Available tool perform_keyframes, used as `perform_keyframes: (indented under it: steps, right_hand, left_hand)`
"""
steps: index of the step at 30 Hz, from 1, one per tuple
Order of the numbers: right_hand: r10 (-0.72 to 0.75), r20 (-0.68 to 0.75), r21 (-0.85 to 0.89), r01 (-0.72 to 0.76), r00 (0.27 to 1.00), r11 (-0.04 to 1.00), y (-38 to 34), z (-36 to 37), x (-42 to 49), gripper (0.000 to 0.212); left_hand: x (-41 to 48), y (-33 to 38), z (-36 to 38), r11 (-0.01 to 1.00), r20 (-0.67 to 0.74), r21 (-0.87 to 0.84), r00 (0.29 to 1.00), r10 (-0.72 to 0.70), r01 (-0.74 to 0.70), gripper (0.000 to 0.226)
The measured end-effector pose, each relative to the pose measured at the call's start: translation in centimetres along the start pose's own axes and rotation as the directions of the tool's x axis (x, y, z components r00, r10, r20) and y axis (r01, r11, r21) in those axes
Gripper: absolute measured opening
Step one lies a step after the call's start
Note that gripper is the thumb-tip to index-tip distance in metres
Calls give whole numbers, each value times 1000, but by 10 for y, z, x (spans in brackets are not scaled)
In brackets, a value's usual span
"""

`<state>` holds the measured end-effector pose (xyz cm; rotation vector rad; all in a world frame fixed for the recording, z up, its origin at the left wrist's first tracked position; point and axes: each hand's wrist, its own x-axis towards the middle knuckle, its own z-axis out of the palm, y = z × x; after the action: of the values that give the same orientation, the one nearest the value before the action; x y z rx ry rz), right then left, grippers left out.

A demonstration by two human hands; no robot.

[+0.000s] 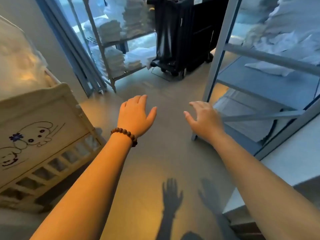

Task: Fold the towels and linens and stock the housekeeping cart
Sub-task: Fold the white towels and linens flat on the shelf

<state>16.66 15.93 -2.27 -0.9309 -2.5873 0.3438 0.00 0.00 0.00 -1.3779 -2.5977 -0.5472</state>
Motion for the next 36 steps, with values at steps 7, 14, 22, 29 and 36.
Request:
perform_keyframes:
  steps: [7, 14, 22, 29, 36]
  right_hand:
    - [36, 22, -50, -35, 999, 998, 13, 42, 21, 50]
    - [43, 25, -62, -42, 999, 997, 45, 79, 103, 50]
    - [51, 15, -38, -50, 999, 998, 96, 101, 272, 48]
    - [86, -1, -9, -86, 996, 996, 135, 104, 390, 47]
    - [154, -21, 11, -154, 988, 988, 180, 126, 490, 46]
  left_hand:
    - [19, -23, 45, 1000, 75, -15, 997, -1, 2, 59]
    - [101, -35, 90, 1000, 97, -17, 995, 13, -11, 59]
    - [271, -27, 131, 999, 144, 37, 989, 31, -37, 59]
    - [402, -25, 160, 998, 144, 15, 988, 60, -62, 59]
    - [520, -32, 207, 995, 155, -11, 983, 98, -98, 59]
